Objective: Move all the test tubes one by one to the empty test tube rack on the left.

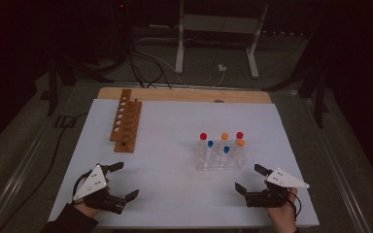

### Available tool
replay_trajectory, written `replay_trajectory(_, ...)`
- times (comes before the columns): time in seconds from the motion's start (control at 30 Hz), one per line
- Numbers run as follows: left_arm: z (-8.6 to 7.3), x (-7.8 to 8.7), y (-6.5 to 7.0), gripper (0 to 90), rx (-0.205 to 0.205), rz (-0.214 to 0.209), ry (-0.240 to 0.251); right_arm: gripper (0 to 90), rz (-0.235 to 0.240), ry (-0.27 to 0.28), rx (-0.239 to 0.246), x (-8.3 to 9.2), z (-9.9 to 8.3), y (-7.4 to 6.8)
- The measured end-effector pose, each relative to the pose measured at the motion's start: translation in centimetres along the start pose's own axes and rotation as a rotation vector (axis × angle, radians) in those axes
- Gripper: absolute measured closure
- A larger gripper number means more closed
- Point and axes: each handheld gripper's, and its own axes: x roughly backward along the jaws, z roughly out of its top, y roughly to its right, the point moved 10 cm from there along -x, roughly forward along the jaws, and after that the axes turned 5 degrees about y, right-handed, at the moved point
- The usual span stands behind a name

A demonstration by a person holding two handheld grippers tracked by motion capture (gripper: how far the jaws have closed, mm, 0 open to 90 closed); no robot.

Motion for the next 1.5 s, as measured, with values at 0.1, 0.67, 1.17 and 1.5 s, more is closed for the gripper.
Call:
replay_trajectory(0.1, 0.0, -0.1, -0.1, 0.4, 0.008, 0.001, 0.002, 0.0, -0.007, -0.003, -0.022, -0.2, -0.2, 0.3)
replay_trajectory(0.67, 0.2, -0.2, -0.2, 0.5, 0.022, 0.0, 0.014, 0.0, 0.001, -0.008, -0.02, 0.3, 1.3, -0.3)
replay_trajectory(1.17, 0.6, -0.1, -0.1, 0.5, 0.027, 0.002, 0.034, 0.0, -0.044, 0.045, -0.021, 0.7, 6.2, -0.8)
replay_trajectory(1.5, 0.7, 0.0, 0.0, 0.5, 0.03, -0.005, 0.042, 0.0, -0.101, 0.042, -0.012, -0.8, 7.9, -0.8)
